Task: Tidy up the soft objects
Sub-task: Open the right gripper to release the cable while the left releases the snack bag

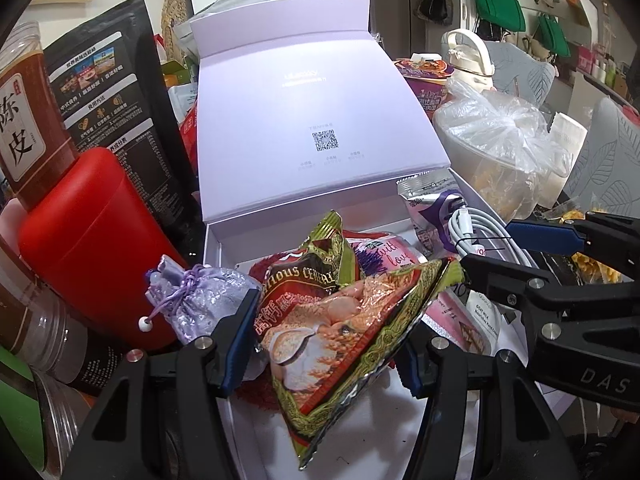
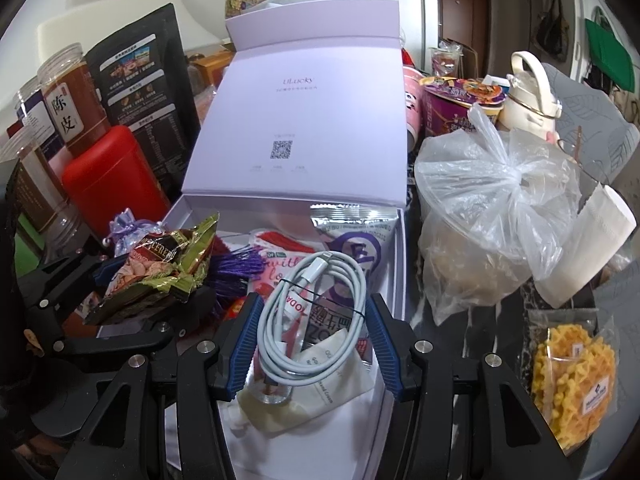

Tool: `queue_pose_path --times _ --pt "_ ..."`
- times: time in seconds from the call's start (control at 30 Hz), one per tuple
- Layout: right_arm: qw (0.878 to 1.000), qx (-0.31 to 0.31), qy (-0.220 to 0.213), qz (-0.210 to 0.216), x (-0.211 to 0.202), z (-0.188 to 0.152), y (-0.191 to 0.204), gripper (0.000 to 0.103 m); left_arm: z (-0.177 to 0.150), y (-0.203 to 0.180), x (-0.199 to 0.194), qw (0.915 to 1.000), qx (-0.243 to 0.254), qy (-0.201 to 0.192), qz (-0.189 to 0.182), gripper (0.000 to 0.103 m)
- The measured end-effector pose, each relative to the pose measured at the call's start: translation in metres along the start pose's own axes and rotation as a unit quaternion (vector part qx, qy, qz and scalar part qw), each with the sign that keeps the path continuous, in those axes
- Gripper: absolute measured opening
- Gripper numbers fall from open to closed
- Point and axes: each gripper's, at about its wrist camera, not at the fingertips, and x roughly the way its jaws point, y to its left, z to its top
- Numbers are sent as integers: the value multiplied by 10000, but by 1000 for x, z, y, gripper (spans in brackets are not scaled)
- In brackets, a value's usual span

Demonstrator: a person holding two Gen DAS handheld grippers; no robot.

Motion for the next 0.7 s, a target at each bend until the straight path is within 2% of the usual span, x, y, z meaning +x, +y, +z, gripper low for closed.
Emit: queue_pose_path --times 0.5,0.7 --pt "9998 81 165 -49 3 1 -4 54 3 6 -1 9995 -260 80 -180 59" --pt "9998 33 137 -116 -3 2 -1 59 4 4 0 9995 -242 187 -112 59"
